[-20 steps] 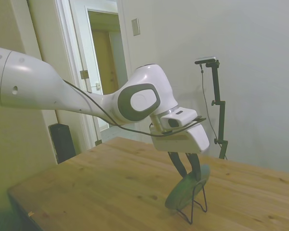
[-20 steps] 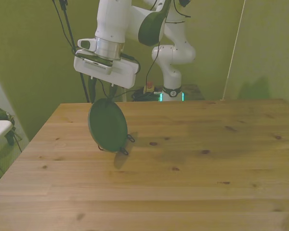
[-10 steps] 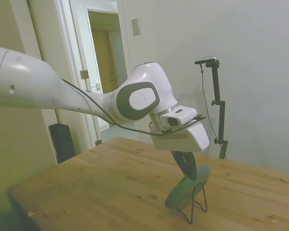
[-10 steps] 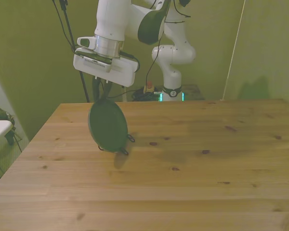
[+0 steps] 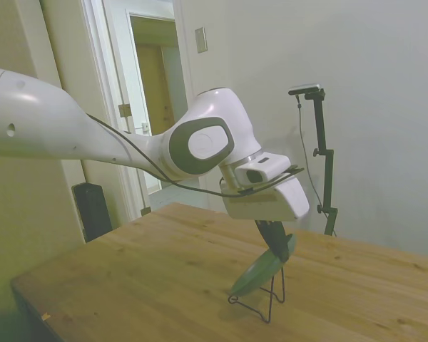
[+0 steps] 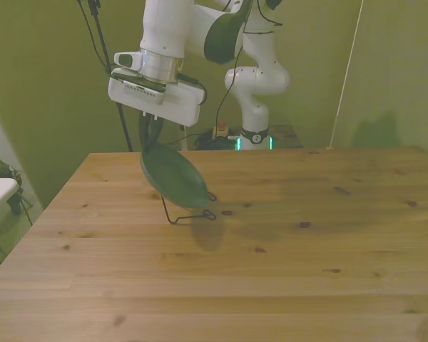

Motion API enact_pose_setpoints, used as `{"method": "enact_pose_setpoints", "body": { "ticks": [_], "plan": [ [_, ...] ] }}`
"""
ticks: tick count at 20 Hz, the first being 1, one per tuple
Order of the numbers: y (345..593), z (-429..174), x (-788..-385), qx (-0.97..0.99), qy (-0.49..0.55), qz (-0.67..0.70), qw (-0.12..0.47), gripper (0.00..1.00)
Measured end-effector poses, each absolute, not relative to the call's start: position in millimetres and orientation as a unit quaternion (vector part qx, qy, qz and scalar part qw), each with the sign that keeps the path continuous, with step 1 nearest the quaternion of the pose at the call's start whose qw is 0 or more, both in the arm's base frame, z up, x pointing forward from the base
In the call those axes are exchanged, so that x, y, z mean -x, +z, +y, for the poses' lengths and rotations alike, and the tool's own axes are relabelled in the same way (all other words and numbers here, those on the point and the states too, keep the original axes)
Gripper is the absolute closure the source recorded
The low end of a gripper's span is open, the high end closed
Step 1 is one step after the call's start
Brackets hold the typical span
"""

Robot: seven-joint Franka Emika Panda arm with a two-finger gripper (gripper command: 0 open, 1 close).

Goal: Unload the plate

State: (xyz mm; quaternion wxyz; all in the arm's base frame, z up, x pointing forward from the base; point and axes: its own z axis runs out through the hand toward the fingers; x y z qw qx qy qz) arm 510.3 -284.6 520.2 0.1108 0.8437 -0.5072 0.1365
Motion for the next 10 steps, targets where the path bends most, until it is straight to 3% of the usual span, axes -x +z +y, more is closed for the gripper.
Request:
{"method": "enact_pose_setpoints", "body": {
  "ticks": [6, 10],
  "plan": [
    [548, -274, -510, -0.843, 0.162, -0.503, 0.100, 1.00],
    [575, -250, -532, -0.834, 0.205, -0.511, 0.033, 1.00]
  ]
}}
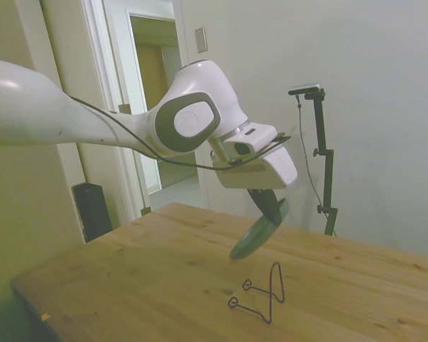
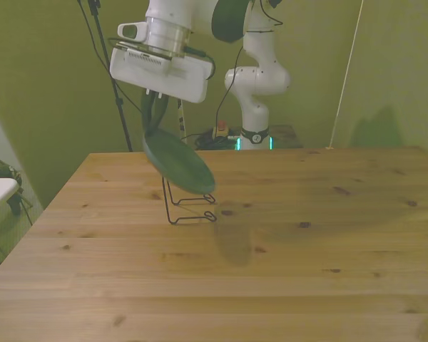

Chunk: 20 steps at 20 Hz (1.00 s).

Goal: Unload the plate

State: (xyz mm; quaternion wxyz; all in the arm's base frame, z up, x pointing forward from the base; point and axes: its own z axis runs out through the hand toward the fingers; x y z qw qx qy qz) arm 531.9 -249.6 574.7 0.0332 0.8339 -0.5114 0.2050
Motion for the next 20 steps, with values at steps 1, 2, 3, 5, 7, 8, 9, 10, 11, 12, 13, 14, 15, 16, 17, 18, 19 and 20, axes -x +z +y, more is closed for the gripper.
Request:
{"method": "enact_pose_setpoints", "body": {
  "ticks": [1, 2, 3, 5, 7, 8, 9, 10, 11, 12, 13, 14, 15, 16, 17, 18, 19, 20],
  "plan": [
    [577, -242, -540, -0.833, 0.208, -0.512, 0.018, 1.00],
    [576, -232, -550, -0.834, 0.209, -0.511, 0.003, 1.00],
    [573, -221, -562, -0.834, 0.210, -0.510, -0.009, 1.00],
    [558, -199, -588, -0.836, 0.204, -0.508, -0.030, 1.00],
    [534, -175, -619, -0.839, 0.188, -0.506, -0.062, 1.00],
    [522, -165, -632, -0.840, 0.179, -0.507, -0.076, 1.00],
    [509, -158, -644, -0.840, 0.170, -0.508, -0.087, 1.00],
    [494, -153, -655, -0.840, 0.159, -0.510, -0.096, 1.00],
    [479, -151, -664, -0.839, 0.148, -0.514, -0.104, 1.00],
    [463, -150, -671, -0.837, 0.134, -0.519, -0.113, 1.00],
    [448, -150, -676, -0.835, 0.119, -0.523, -0.123, 1.00],
    [433, -151, -679, -0.834, 0.105, -0.525, -0.131, 1.00],
    [423, -152, -680, -0.834, 0.092, -0.526, -0.137, 1.00],
    [415, -155, -681, -0.834, 0.082, -0.527, -0.141, 1.00],
    [410, -157, -681, -0.834, 0.076, -0.528, -0.143, 1.00],
    [406, -160, -681, -0.834, 0.073, -0.528, -0.143, 1.00],
    [403, -162, -680, -0.834, 0.071, -0.529, -0.142, 1.00],
    [399, -164, -680, -0.834, 0.068, -0.529, -0.142, 1.00]
  ]
}}
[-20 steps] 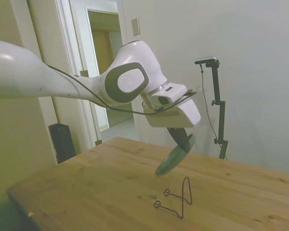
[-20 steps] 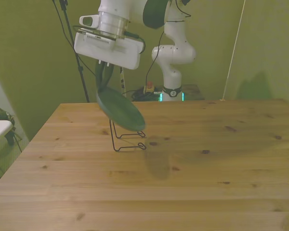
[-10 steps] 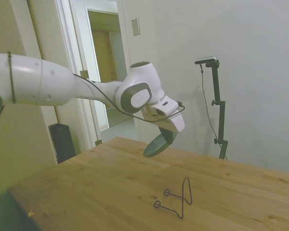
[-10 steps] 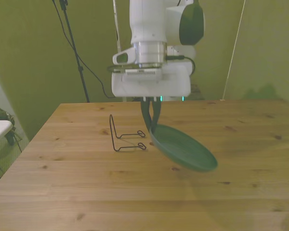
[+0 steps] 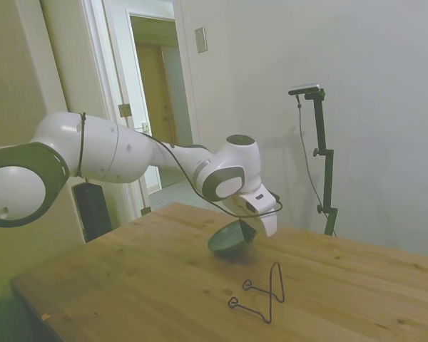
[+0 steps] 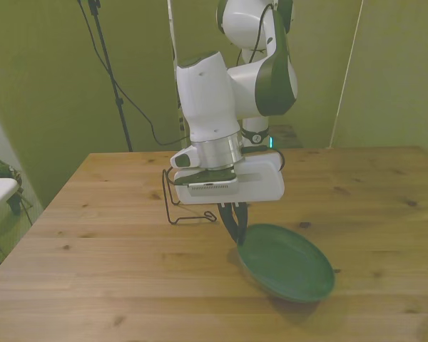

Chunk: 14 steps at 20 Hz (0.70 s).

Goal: Unload the plate

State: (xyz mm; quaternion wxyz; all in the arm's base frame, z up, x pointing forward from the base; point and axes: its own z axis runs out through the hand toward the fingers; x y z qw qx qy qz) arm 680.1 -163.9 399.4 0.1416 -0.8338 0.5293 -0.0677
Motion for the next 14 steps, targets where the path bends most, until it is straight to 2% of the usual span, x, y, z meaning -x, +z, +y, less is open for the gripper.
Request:
{"method": "enact_pose_setpoints", "body": {
  "ticks": [3, 4, 8, 14],
  "plan": [
    [386, -168, -679, 0.834, -0.056, 0.531, 0.137, 1.00],
    [381, -169, -679, 0.835, -0.052, 0.531, 0.136, 0.00],
    [369, -171, -678, 0.837, -0.044, 0.530, 0.131, 0.00],
    [370, -173, -677, 0.838, -0.045, 0.528, 0.130, 0.00]
  ]
}}
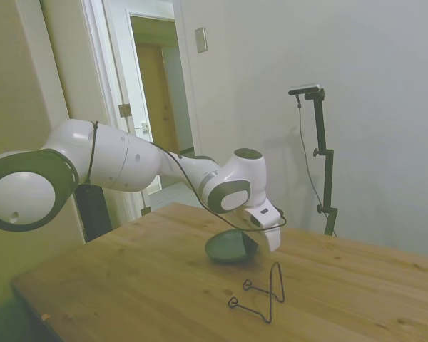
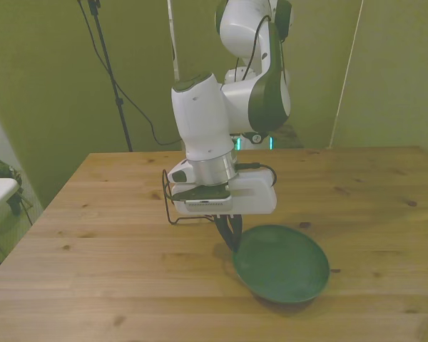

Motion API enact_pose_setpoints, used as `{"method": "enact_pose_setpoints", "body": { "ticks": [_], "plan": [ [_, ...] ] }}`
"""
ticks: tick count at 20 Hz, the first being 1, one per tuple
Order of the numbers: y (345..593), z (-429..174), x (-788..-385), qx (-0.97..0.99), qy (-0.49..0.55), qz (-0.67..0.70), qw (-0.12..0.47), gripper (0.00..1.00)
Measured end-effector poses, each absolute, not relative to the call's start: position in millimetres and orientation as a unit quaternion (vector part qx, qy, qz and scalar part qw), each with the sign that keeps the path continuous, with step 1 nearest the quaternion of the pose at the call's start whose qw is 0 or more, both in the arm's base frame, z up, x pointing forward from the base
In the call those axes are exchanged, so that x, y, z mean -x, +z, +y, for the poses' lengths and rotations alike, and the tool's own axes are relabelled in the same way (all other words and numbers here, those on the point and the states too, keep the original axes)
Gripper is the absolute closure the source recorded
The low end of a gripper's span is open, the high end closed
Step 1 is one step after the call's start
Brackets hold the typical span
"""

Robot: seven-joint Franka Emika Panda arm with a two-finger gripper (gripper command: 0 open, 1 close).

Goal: Unload the plate

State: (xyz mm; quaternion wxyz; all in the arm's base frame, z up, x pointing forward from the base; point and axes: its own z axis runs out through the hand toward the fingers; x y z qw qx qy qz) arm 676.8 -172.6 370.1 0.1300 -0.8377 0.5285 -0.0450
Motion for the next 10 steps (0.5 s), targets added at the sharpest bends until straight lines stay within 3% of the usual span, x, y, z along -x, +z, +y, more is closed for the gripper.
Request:
{"method": "enact_pose_setpoints", "body": {
  "ticks": [5, 10],
  "plan": [
    [378, -174, -674, 0.840, -0.043, 0.525, 0.129, 0.00],
    [449, -175, -655, 0.847, -0.057, 0.513, 0.131, 0.00]
  ]
}}
